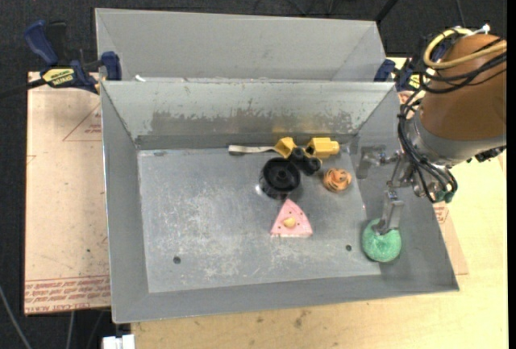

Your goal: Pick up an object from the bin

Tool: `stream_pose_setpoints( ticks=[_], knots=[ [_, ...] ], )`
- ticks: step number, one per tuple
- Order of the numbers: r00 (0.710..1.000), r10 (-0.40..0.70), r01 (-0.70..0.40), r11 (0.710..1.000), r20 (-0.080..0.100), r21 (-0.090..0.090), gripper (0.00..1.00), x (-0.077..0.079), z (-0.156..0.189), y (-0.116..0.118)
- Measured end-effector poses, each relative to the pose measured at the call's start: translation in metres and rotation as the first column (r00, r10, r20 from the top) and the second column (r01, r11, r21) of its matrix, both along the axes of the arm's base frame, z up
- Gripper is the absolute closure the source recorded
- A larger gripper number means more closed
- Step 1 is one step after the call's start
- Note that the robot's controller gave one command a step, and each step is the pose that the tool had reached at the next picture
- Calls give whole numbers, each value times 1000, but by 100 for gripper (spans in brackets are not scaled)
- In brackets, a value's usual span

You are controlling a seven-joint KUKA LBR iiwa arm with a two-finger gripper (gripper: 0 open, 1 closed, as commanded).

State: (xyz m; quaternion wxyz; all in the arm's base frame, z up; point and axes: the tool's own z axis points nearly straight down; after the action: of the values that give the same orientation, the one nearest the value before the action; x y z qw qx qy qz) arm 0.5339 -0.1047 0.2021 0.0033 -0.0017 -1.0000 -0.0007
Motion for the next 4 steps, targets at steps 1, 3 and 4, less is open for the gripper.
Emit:
stream_pose_setpoints(
  ticks=[1, 3, 4],
  knots=[
    [1000, 3, -3, 1000, 8, -1, 0, 2, 5, 0],
    [977, 215, -215, 977, 14, -4, 0, 22, -57, 18],
    [950, 313, -313, 950, 6, 0, 0, 20, -95, 39]
  ],
)
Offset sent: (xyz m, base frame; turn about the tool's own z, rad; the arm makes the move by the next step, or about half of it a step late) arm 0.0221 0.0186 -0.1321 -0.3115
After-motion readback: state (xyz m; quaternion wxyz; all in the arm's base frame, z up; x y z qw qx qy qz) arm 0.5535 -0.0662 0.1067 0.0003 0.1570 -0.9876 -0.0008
